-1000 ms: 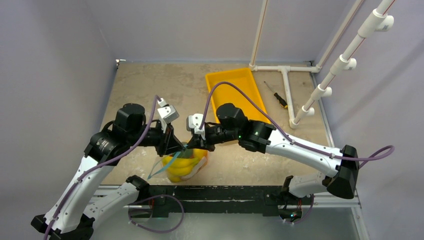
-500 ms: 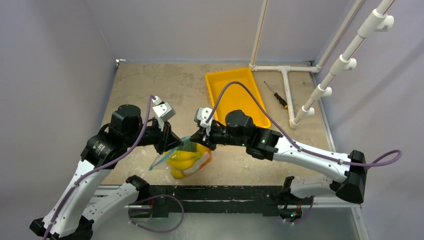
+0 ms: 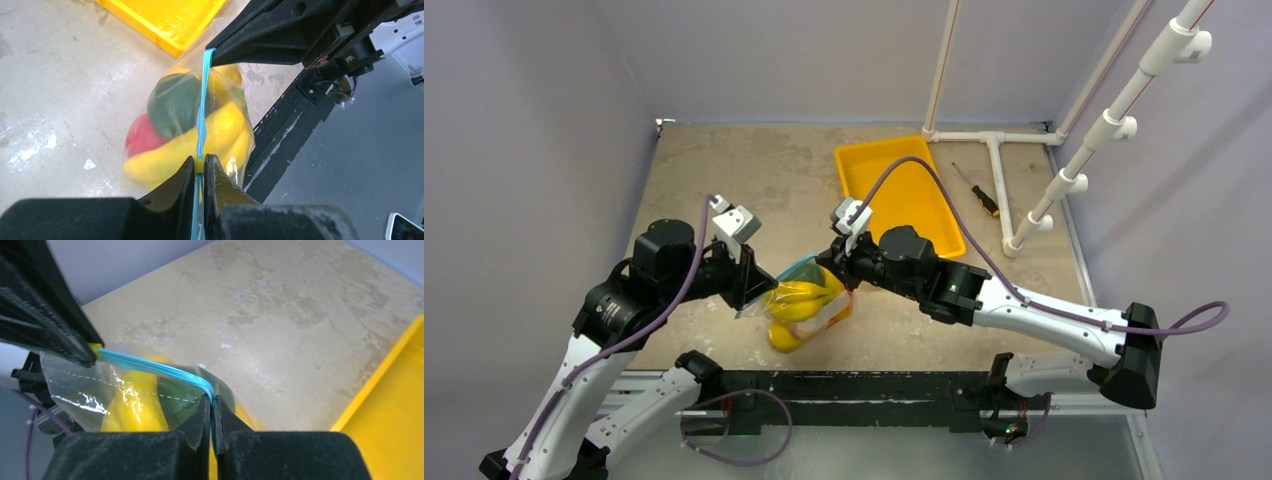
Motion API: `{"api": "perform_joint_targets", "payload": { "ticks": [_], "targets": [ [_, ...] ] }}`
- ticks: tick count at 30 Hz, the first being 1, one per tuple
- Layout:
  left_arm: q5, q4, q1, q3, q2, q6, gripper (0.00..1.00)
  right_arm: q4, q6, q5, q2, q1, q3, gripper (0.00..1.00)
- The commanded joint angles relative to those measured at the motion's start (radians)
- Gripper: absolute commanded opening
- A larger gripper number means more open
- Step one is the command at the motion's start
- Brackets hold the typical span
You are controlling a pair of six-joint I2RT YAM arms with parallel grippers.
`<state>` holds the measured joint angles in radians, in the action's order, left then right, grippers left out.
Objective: Place the food in the zip-top bag and seal the zipper
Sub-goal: Zip the zipper food storage bag at the center of the board.
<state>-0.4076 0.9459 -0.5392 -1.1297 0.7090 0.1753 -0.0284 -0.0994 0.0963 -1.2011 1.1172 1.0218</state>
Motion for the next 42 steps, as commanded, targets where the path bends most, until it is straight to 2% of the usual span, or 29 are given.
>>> {"api": "perform_joint_targets", "payload": {
  "ticks": [1,14,22,26,29,31,36,42],
  "targets": [
    [0.064,0.092,-0.005,-0.042,-0.054,0.042,0.0,0.019,-0.056,0.251,0.049,-0.035,-0.009,0.0],
    [0.191,0.19,-0.005,-0.068,-0.138,0.097,0.0,0.046,-0.157,0.373,0.094,-0.051,-0.022,0.0],
    [0.233,0.2,-0.005,-0.076,-0.169,0.118,0.0,0.068,-0.163,0.345,0.12,-0.051,-0.023,0.0],
    [0.225,0.159,-0.005,-0.074,-0.153,0.118,0.18,0.119,-0.122,0.269,0.132,-0.05,-0.041,0.0],
    [0.219,0.121,-0.005,-0.079,-0.134,0.11,0.39,0.132,-0.09,0.217,0.134,-0.05,-0.047,0.0],
    [0.218,0.09,-0.005,-0.085,-0.123,0.099,0.47,0.144,-0.067,0.19,0.135,-0.05,-0.055,0.0],
    [0.231,0.002,-0.005,-0.107,-0.085,0.081,0.58,0.156,-0.028,0.124,0.131,-0.048,-0.071,0.0],
    [0.191,-0.102,-0.005,-0.104,-0.023,0.043,0.6,0.15,0.003,0.092,0.134,-0.045,-0.071,0.0]
  ]
}}
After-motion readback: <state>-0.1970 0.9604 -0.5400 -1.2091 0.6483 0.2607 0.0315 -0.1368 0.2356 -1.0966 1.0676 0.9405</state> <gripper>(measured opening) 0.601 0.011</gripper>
